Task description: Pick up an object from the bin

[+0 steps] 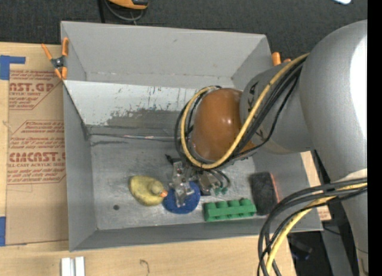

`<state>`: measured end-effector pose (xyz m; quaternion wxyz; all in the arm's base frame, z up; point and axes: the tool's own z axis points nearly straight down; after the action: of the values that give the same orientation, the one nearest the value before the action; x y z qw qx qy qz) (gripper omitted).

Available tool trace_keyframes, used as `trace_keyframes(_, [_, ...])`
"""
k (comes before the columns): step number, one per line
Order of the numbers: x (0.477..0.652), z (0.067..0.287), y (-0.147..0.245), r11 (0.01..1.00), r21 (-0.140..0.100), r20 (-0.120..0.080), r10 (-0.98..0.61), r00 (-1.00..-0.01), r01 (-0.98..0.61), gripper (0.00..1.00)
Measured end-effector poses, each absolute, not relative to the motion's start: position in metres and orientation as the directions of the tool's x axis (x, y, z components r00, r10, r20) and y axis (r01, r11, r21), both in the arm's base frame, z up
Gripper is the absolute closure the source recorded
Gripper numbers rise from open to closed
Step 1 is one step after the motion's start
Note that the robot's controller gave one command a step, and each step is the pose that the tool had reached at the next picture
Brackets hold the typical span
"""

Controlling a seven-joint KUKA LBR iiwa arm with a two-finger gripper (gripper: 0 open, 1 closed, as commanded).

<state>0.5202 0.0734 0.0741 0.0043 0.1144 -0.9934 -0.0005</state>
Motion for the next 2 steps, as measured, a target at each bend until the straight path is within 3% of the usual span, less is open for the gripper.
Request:
trace_keyframes(1, [0.5225,0.0726,0.0736,0.974,0.001,-0.007,-0.226,-0.974,-0.226,0.0])
trace_keyframes(2, [0.5225,0.0726,0.0735,0.974,0.001,-0.007,-0.226,-0.974,-0.226,0.0])
